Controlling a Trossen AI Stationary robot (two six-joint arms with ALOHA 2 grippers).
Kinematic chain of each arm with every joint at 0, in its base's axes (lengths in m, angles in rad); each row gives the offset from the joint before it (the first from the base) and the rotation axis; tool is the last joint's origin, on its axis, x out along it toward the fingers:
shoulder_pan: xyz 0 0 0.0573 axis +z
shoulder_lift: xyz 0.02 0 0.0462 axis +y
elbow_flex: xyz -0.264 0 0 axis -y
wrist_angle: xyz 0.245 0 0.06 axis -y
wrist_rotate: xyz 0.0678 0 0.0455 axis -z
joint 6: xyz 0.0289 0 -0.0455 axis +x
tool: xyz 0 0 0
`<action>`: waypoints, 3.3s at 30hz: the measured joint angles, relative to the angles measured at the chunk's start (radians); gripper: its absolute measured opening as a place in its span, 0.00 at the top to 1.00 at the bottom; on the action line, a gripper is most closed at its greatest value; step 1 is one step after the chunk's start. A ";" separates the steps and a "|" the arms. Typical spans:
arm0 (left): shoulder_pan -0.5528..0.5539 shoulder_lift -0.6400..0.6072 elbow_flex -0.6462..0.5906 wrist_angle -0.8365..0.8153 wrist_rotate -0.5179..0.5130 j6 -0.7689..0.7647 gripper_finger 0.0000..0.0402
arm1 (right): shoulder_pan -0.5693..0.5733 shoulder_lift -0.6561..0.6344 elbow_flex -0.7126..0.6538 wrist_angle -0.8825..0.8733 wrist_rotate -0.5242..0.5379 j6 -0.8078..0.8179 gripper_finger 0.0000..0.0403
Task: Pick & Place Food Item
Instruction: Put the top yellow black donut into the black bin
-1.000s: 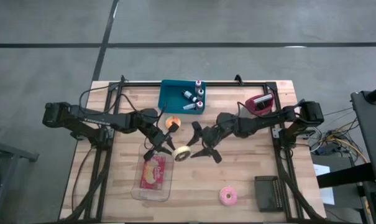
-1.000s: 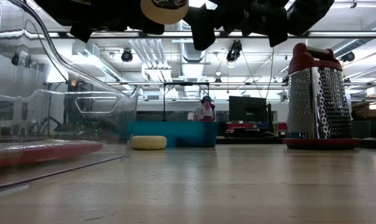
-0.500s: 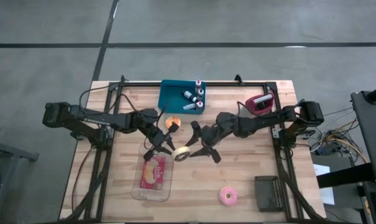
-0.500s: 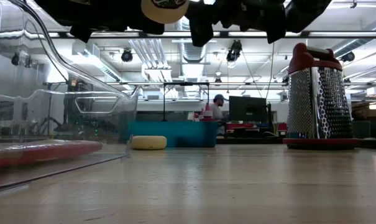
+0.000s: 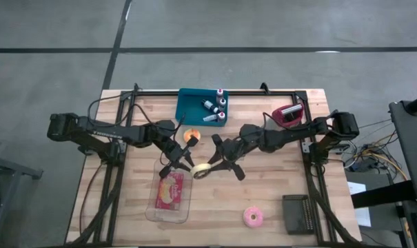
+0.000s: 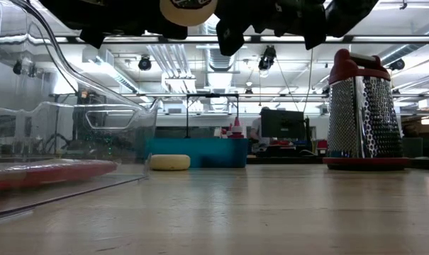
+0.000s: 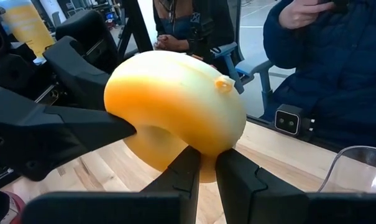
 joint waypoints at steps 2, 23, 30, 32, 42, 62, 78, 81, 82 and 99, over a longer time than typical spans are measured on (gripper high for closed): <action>0.000 0.000 0.000 0.000 0.000 -0.003 0.87 | 0.000 0.000 0.000 0.000 0.000 0.000 0.81; -0.008 -0.002 0.002 0.037 0.000 -0.187 0.87 | 0.000 0.000 -0.001 0.001 0.000 0.000 0.85; -0.034 -0.002 0.003 0.052 -0.004 -0.176 0.87 | 0.000 0.000 -0.001 -0.008 -0.001 -0.014 0.85; -0.035 -0.002 0.003 0.052 -0.004 -0.176 0.87 | 0.000 0.000 -0.001 -0.014 -0.001 -0.016 0.85; -0.042 -0.002 0.002 0.052 -0.082 -0.176 0.87 | -0.001 0.000 -0.003 -0.016 -0.001 -0.016 0.84; -0.045 -0.002 0.001 0.061 -0.085 -0.191 0.87 | -0.001 0.000 -0.003 -0.015 -0.001 -0.016 0.84; -0.044 -0.003 0.001 0.067 -0.081 -0.104 0.87 | 0.000 0.000 -0.004 -0.016 -0.001 -0.016 0.83; -0.044 -0.004 0.001 0.060 -0.081 -0.104 0.87 | 0.000 0.000 -0.004 -0.016 -0.001 -0.016 0.82; -0.044 -0.004 0.001 0.060 -0.081 -0.104 0.87 | 0.000 0.000 -0.005 -0.016 -0.001 -0.016 0.82; -0.044 -0.004 0.001 0.060 -0.079 -0.104 0.87 | 0.000 0.000 -0.005 -0.017 -0.001 -0.016 0.83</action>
